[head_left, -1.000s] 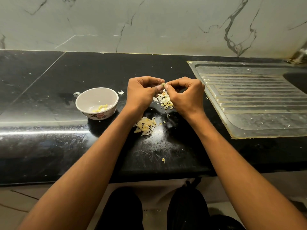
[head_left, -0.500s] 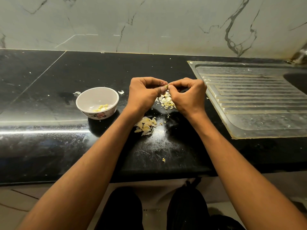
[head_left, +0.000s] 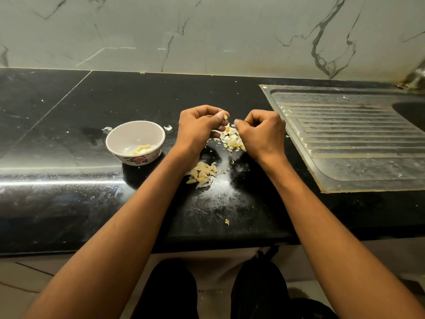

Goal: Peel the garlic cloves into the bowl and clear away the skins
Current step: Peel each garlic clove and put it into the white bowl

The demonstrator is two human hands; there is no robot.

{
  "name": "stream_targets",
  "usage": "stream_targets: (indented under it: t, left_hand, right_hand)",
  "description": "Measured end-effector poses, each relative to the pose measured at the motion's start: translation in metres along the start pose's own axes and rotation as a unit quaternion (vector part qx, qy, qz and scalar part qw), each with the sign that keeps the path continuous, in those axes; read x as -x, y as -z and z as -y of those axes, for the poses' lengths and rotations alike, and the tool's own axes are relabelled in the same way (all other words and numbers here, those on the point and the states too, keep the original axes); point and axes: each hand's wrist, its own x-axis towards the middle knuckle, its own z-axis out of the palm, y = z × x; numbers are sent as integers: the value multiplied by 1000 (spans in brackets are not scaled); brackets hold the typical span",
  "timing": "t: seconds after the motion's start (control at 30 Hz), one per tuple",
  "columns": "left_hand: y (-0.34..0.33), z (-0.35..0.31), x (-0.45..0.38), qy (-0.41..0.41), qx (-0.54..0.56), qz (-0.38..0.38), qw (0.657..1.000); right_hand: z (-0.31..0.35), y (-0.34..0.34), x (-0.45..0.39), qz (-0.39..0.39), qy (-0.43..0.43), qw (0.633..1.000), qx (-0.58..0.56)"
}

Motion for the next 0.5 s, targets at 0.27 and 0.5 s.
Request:
stream_targets:
  t: [0.27,0.5]
  left_hand:
    - [1,1,0,-10,-7,-12,1000]
    - [1,-1,0,-15,-8,-15,1000]
  right_hand:
    - [3,3,2,28,51,998,-6]
    - [2,1,1,30,33,999,-22]
